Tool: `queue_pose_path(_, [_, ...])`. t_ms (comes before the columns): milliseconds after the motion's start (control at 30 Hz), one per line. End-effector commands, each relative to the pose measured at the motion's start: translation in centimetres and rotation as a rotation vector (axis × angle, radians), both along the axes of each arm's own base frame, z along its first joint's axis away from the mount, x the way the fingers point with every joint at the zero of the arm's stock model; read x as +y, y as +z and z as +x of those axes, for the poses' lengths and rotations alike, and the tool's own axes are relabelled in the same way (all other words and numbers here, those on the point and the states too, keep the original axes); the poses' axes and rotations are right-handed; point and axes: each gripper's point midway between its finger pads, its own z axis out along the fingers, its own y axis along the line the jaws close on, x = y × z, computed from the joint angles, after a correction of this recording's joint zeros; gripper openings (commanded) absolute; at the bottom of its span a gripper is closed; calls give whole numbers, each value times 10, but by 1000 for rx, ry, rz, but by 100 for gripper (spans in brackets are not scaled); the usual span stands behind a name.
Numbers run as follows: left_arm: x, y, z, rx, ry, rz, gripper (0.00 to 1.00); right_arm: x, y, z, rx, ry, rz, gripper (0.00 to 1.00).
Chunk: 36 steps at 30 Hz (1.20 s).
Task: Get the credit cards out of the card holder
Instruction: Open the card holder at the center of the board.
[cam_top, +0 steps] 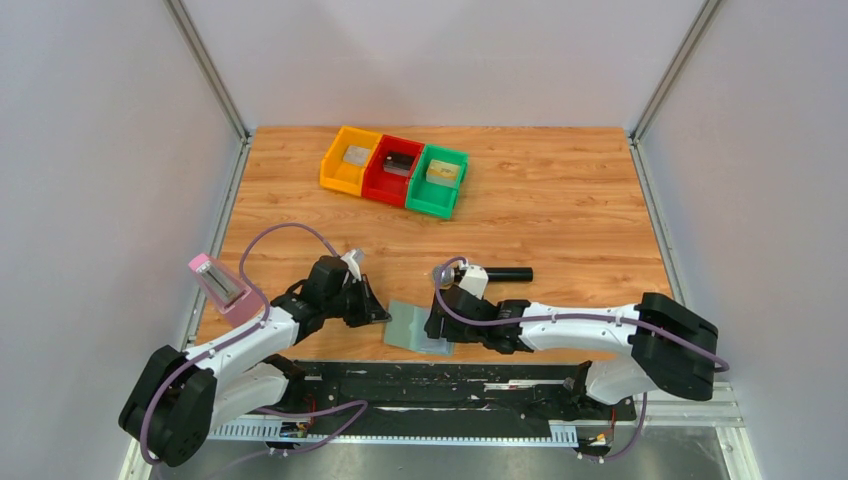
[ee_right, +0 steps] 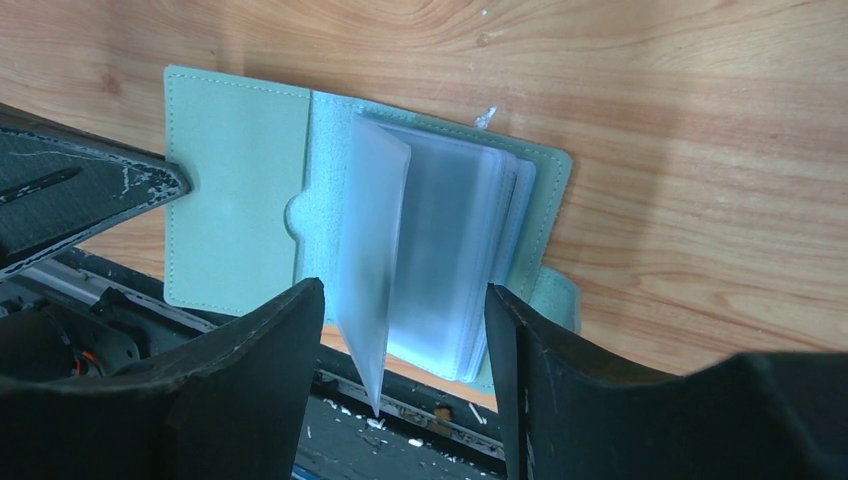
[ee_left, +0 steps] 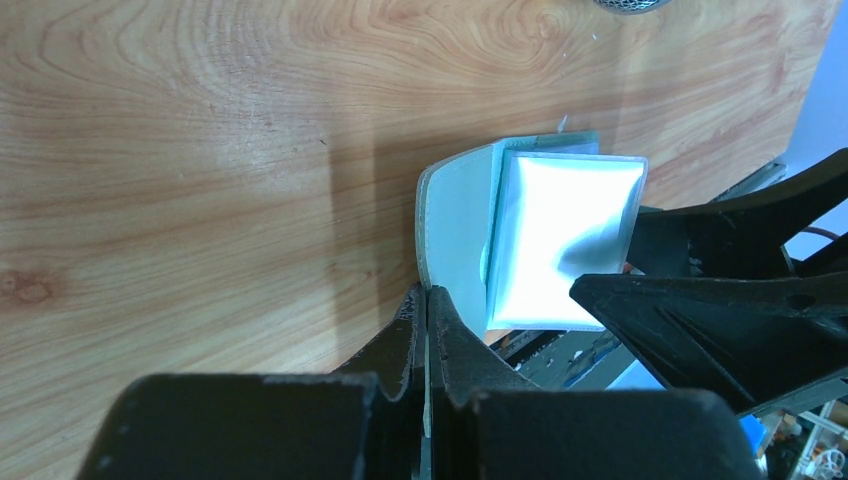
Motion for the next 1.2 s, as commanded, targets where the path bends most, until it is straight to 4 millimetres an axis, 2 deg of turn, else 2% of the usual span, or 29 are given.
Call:
queue_pose_path(0, [-2,2,2,-20,1,-12,0,9,7,10,-24,-26,25,61])
queue_pose_path(233, [-2,2,1,-18,-3,-12,0,17,9,12,-31,-7,40,58])
queue_pose_path(367, [-3,2,1,-20,-6,-13,0,26,20,14,-64,35,88,52])
queue_pose_path(867, [-6,0,0,-10,-22,-22,0,62,55,10,-132,181,250,41])
queue_pose_path(1167, [-5,2,-1,-14,-19,-19,0,70,59,5,-145,231,284,35])
